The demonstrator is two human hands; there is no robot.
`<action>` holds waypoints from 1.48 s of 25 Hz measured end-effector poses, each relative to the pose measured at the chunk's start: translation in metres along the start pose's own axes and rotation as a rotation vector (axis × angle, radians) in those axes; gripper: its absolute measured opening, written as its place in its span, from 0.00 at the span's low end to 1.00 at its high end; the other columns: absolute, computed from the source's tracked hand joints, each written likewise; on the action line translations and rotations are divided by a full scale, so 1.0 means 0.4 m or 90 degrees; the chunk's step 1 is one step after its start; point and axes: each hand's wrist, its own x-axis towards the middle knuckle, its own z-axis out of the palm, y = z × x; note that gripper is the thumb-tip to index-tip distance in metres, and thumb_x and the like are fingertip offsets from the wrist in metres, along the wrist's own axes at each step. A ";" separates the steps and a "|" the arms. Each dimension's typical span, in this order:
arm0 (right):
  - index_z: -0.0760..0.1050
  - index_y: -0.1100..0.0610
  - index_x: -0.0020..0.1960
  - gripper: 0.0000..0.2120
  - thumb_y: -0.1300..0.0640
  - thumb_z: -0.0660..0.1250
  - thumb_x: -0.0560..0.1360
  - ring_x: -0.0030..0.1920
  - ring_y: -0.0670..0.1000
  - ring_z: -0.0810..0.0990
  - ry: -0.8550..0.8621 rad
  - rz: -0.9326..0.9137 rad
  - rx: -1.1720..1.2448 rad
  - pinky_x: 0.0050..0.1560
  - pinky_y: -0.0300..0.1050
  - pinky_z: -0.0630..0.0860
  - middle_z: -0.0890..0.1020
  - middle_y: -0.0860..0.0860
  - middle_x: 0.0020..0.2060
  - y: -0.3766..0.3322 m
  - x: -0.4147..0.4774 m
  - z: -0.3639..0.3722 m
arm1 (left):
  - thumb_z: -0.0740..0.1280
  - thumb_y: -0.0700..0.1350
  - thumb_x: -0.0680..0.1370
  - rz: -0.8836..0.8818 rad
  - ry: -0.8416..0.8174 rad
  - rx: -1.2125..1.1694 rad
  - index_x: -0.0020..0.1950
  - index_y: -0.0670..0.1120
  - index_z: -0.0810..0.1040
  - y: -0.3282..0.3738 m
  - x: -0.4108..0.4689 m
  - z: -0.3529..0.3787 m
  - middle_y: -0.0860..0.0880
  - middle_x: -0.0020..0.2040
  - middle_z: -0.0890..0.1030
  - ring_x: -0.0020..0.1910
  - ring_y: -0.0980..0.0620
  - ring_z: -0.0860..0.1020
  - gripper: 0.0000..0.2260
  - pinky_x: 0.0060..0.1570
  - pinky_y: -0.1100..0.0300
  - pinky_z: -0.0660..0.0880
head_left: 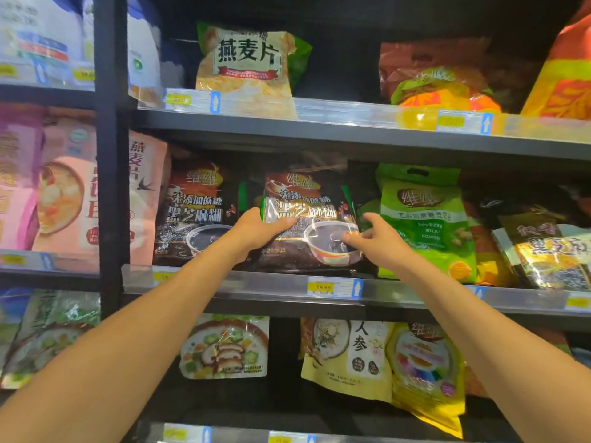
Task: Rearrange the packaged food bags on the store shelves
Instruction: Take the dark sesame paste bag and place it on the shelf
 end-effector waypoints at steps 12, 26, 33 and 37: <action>0.84 0.44 0.62 0.34 0.26 0.73 0.64 0.69 0.50 0.75 -0.178 0.144 0.262 0.71 0.55 0.72 0.82 0.44 0.65 0.004 -0.154 -0.139 | 0.73 0.56 0.79 0.026 0.045 -0.103 0.59 0.50 0.82 0.102 -0.197 0.047 0.51 0.53 0.88 0.46 0.54 0.87 0.14 0.42 0.61 0.79; 0.80 0.52 0.59 0.14 0.55 0.77 0.74 0.48 0.49 0.87 -0.133 0.062 0.386 0.50 0.46 0.82 0.89 0.51 0.49 0.314 -0.636 -0.054 | 0.84 0.67 0.54 -0.235 -0.043 -0.329 0.58 0.56 0.87 -0.154 -0.612 0.285 0.52 0.63 0.86 0.68 0.47 0.80 0.35 0.74 0.45 0.70; 0.78 0.49 0.60 0.15 0.56 0.76 0.75 0.49 0.47 0.87 -0.209 0.148 0.340 0.44 0.33 0.79 0.88 0.43 0.46 0.432 -0.806 -0.009 | 0.81 0.54 0.68 -0.295 0.035 -0.382 0.67 0.48 0.81 -0.274 -0.812 0.438 0.46 0.58 0.88 0.61 0.43 0.85 0.29 0.68 0.39 0.77; 0.75 0.41 0.63 0.30 0.38 0.81 0.65 0.54 0.44 0.85 -0.198 0.208 0.268 0.54 0.46 0.82 0.86 0.41 0.54 0.466 -0.905 0.032 | 0.80 0.55 0.66 -0.305 0.070 -0.351 0.65 0.47 0.82 -0.303 -0.885 0.474 0.45 0.56 0.89 0.59 0.43 0.86 0.29 0.66 0.40 0.79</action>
